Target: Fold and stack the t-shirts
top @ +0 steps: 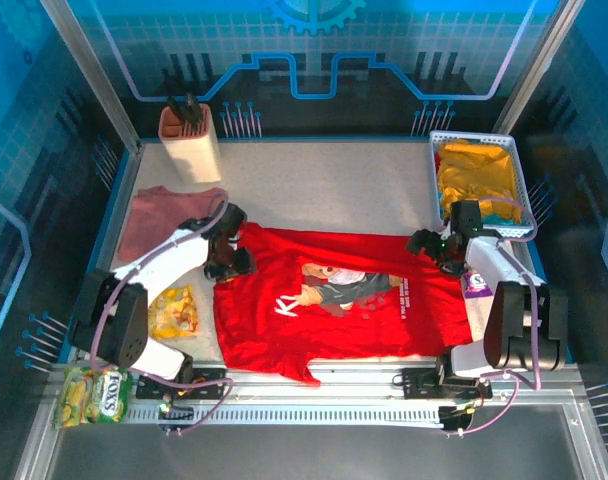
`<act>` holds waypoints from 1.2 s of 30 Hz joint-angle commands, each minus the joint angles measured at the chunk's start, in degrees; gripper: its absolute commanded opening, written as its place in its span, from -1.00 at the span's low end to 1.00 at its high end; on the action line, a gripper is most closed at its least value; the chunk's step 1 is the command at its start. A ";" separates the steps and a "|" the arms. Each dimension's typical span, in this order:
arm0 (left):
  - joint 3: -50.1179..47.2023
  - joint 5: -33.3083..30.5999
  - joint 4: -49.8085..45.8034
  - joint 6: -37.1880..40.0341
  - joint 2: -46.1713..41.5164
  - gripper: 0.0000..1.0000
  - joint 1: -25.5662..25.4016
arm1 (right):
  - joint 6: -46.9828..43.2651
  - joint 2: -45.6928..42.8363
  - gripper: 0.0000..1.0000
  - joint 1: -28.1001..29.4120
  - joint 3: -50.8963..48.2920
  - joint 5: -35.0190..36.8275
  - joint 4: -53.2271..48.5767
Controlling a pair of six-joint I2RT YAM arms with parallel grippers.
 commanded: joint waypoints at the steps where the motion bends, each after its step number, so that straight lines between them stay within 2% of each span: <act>1: -4.82 1.27 -2.11 -4.88 -4.97 -0.03 -2.33 | -0.96 -1.76 0.92 0.76 -1.42 1.63 0.42; 7: -10.93 0.65 -0.02 -10.39 -9.10 -0.06 -5.61 | -0.28 -3.87 0.93 1.36 -3.59 2.14 1.26; 13: -12.63 -0.15 3.56 -10.79 -6.63 -0.06 -5.71 | -1.15 -3.36 0.93 1.91 -2.77 2.70 -0.48; 23: -9.09 -3.84 4.45 -9.23 -1.22 -0.24 -5.75 | -1.64 -4.37 0.91 1.98 -2.48 2.54 -2.18; 36: -9.75 -5.66 5.06 -8.68 -1.61 -0.82 -5.76 | -0.16 -4.42 0.89 1.94 -4.25 1.62 -0.60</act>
